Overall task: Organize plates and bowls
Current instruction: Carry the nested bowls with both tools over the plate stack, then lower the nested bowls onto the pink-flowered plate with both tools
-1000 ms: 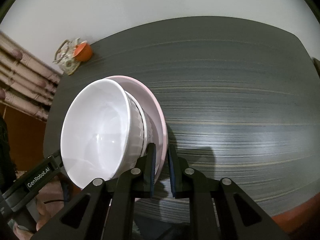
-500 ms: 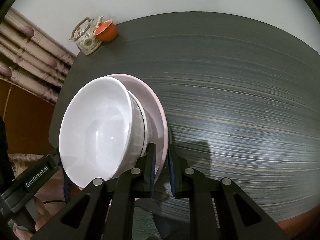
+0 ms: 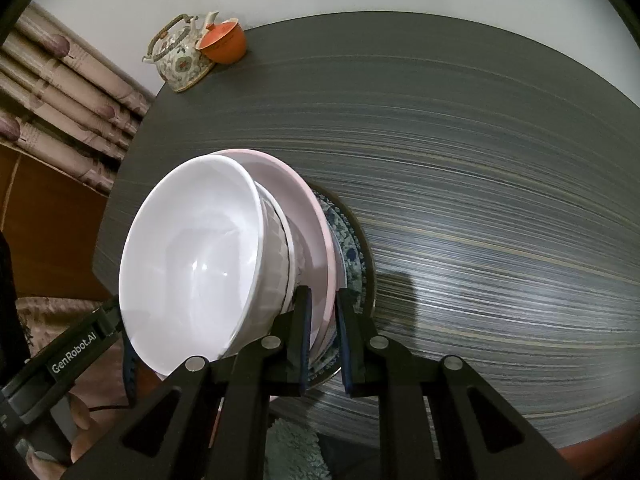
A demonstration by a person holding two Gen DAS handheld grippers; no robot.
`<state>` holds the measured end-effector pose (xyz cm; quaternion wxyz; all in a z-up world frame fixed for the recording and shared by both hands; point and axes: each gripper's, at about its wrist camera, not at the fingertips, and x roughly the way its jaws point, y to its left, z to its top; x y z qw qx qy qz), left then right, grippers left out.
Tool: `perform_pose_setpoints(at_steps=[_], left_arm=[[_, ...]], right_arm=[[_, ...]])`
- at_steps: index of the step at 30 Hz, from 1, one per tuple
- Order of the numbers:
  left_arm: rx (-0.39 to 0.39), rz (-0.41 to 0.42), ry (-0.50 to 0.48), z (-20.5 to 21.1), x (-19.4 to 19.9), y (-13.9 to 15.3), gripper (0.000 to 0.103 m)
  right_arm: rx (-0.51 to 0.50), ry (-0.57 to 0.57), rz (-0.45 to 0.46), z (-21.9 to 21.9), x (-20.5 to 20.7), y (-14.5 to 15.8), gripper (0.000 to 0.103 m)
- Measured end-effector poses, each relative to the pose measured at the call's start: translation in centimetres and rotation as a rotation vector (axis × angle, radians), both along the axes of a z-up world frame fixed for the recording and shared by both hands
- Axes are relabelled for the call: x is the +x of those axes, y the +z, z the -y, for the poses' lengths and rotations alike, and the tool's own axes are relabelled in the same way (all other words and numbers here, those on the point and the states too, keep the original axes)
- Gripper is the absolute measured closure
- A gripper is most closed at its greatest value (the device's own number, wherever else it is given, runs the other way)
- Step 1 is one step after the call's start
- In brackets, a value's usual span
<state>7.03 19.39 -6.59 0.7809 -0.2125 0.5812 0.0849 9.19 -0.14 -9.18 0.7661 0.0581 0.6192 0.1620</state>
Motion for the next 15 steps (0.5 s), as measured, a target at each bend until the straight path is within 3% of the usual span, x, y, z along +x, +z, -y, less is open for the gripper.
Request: perform_pose_setpoints(at_steps=[15], left_arm=[[0.002,0.006,0.004,0.24,0.58,-0.11,0.097]], right_arm=[[-0.025,0.001,0.029,-0.87,-0.66,-0.12,0.089]])
